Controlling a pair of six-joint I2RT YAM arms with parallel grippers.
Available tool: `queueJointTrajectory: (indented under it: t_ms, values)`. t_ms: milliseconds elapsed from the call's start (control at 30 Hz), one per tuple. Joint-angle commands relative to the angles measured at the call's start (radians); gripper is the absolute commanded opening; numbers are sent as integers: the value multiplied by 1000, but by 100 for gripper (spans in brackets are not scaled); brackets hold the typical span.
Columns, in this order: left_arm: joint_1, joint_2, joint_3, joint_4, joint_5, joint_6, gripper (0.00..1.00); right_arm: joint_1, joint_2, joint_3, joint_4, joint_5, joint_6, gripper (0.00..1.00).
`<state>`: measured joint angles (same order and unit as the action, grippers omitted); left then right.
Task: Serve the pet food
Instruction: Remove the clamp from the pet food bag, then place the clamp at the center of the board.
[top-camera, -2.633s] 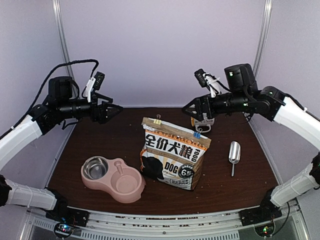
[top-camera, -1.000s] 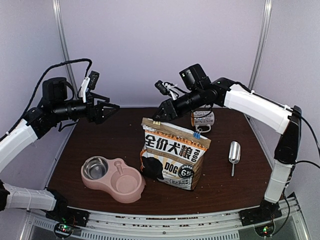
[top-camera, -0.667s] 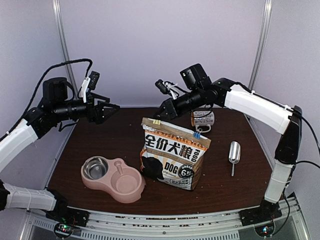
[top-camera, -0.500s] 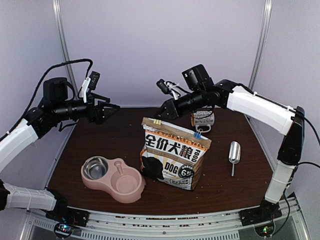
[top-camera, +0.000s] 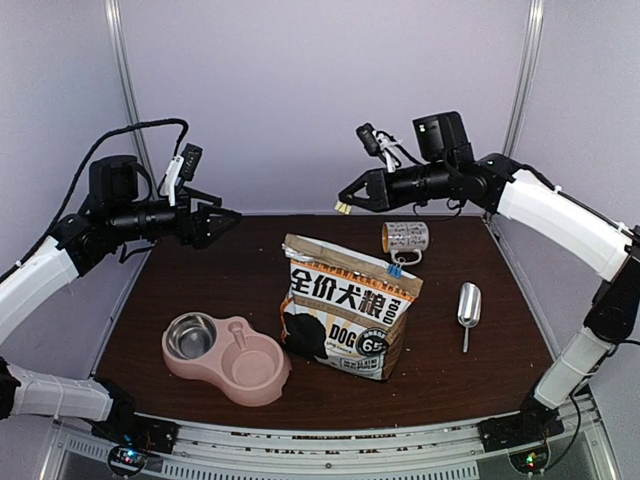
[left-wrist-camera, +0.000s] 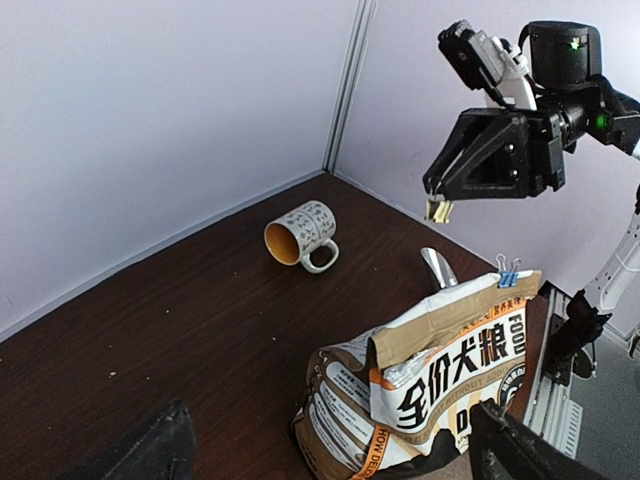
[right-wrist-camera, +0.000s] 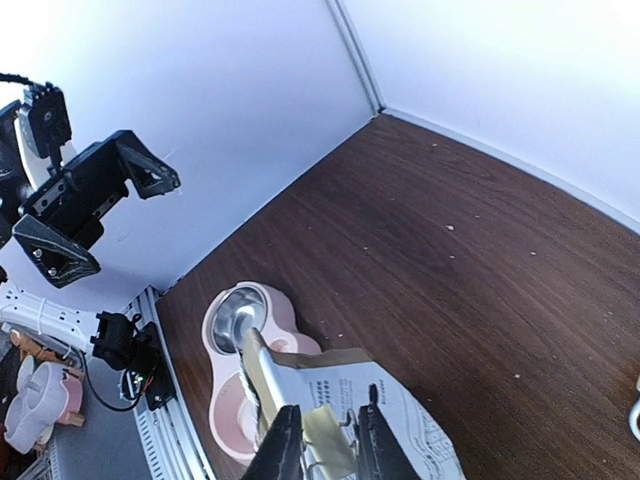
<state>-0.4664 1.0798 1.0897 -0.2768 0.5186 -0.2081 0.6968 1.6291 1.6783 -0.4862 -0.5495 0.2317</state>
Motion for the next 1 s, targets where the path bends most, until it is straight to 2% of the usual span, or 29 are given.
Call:
queueJointTrajectory:
  t_ms: [0, 233, 367, 467, 633, 967]
  values:
    - [2, 5, -6, 60, 10, -5, 98, -72, -110, -100, 29, 94, 13, 11]
    - [1, 0, -6, 60, 3, -2, 98, -230, -292, -387, 34, 320, 29, 11]
    - [1, 3, -6, 61, 2, -1, 98, -266, -327, -543, 62, 448, 65, 12]
    - [1, 5, -8, 61, 4, 2, 98, -267, -294, -617, 83, 516, 113, 12]
    - [1, 10, -9, 61, -4, 4, 98, -267, -216, -706, 211, 566, 180, 12]
    - [1, 5, -6, 57, 7, 8, 98, -276, 8, -708, 364, 591, 268, 13]
